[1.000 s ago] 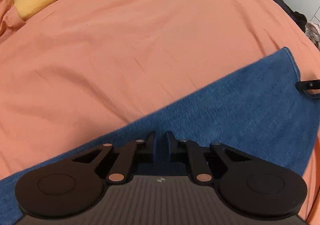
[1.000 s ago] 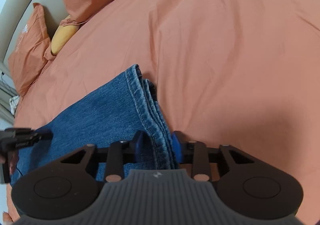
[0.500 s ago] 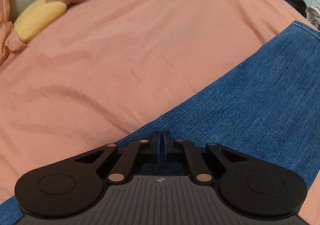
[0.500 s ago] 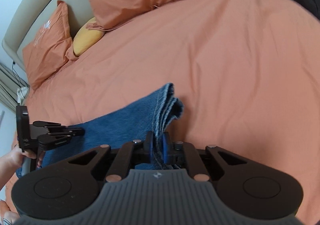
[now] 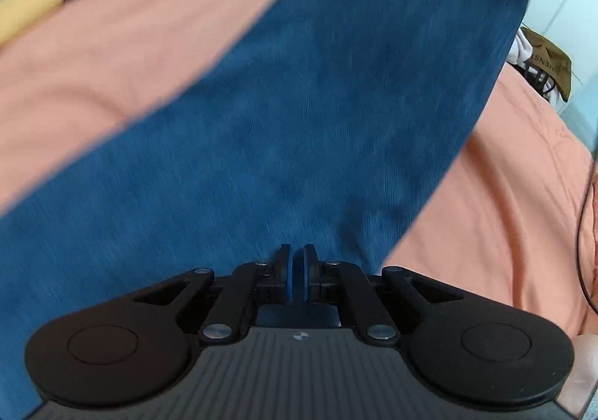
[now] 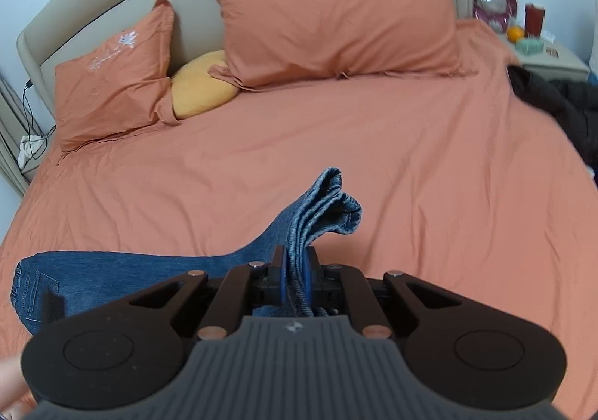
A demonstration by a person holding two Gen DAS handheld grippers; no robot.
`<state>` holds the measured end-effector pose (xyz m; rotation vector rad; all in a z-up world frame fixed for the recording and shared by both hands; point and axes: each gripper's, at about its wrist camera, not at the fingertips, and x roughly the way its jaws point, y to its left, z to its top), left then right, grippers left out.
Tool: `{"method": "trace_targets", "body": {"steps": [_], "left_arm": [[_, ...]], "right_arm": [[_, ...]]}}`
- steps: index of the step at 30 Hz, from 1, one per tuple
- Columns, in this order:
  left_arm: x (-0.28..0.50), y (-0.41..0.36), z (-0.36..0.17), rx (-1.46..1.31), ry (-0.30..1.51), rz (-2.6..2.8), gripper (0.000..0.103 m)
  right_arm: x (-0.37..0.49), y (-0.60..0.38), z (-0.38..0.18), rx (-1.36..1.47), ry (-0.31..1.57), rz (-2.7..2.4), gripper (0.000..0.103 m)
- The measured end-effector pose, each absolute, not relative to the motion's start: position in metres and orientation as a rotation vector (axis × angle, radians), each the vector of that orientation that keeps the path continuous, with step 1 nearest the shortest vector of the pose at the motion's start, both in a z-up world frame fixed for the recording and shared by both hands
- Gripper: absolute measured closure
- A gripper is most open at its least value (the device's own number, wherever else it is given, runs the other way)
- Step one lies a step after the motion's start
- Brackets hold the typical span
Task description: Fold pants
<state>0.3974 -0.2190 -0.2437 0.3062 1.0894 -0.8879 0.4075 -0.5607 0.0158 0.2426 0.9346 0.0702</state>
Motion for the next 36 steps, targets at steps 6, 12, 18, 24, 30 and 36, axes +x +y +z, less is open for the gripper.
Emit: {"method": "trace_targets", "body": {"steps": [6, 12, 18, 24, 30, 36], "left_arm": [[0.383, -0.192, -0.245, 0.194, 1.110, -0.887, 0.098], [0.377, -0.124, -0.205, 0.138, 1.039, -0.848, 0.098], [0.388, -0.049, -0.179, 0.094, 0.984, -0.701, 0.098], [0.390, 0.012, -0.172, 0.058, 0.972, -0.567, 0.098], [0.387, 0.063, -0.182, -0.028, 0.989, -0.487, 0.098], [0.388, 0.095, -0.196, -0.120, 1.022, -0.453, 0.098]], "right_arm": [[0.408, -0.500, 0.057, 0.192, 0.926, 0.103, 0.099], [0.416, -0.406, 0.090, 0.143, 0.925, 0.194, 0.099], [0.424, -0.291, 0.081, 0.092, 0.975, 0.253, 0.099], [0.437, -0.178, 0.020, 0.066, 1.071, 0.321, 0.099], [0.450, -0.095, -0.074, 0.074, 1.221, 0.368, 0.099], [0.450, -0.055, -0.155, 0.062, 1.342, 0.360, 0.098]]}}
